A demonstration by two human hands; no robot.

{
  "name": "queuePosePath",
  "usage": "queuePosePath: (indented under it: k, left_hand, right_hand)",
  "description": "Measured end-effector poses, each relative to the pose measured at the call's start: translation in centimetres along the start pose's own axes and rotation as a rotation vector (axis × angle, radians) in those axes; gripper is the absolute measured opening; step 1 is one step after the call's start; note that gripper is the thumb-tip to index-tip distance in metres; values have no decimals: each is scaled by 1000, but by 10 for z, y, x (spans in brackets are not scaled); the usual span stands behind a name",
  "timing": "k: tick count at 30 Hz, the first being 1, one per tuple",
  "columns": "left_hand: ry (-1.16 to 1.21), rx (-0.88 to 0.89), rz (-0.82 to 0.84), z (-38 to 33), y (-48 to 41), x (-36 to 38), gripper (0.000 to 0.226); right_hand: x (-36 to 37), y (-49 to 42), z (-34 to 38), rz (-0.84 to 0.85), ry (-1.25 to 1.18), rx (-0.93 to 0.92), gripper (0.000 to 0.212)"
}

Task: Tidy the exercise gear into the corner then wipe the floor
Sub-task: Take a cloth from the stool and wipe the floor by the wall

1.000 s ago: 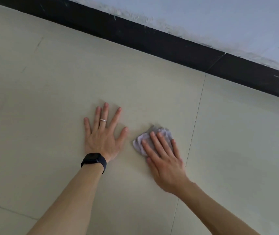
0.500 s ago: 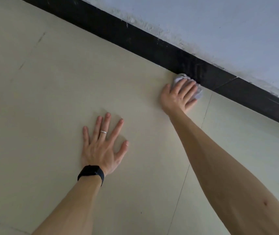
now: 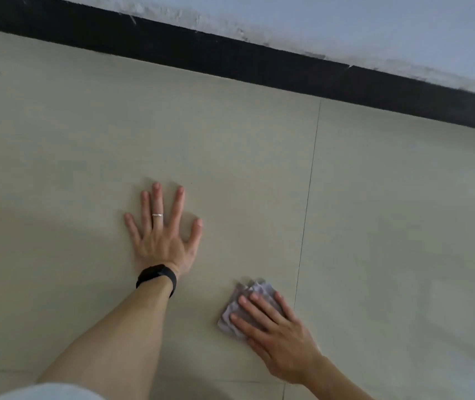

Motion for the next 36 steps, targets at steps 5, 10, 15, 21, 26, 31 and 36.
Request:
queuePosePath:
  k: [5, 10, 15, 21, 26, 31, 36]
  left_hand:
    - [-20, -9, 22, -1, 2, 0, 73]
    - [-32, 6, -20, -2, 2, -1, 69]
    - [-42, 22, -11, -11, 0, -3, 68]
    - [-63, 72, 180, -40, 66, 8, 64]
    - [-201, 236, 250, -52, 131, 14, 68]
    - [-248, 276, 330, -64, 147, 14, 75]
    - [-232, 175, 387, -80, 154, 20, 86]
  right_hand:
    - [-20, -8, -48, -8, 3, -36, 56]
    - [-89, -2, -192, -359, -327, 696, 55]
    - [-81, 13, -196, -259, -301, 643, 56]
    - [-30, 28, -108, -288, -260, 424, 56]
    - [53, 57, 33, -248, -234, 145, 65]
    - [60, 62, 20, -163, -77, -190, 61]
    - [5, 68, -86, -252, -103, 135, 57]
Point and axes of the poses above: each hand's wrist, its own y-axis away from the middle knuckle, its own x-axis out of the palm, z = x × y, the point moved 8 cm from there along -y, towards the middle knuckle, and after that the axes turned 12 degrees about -y, right-handed, at the moved point
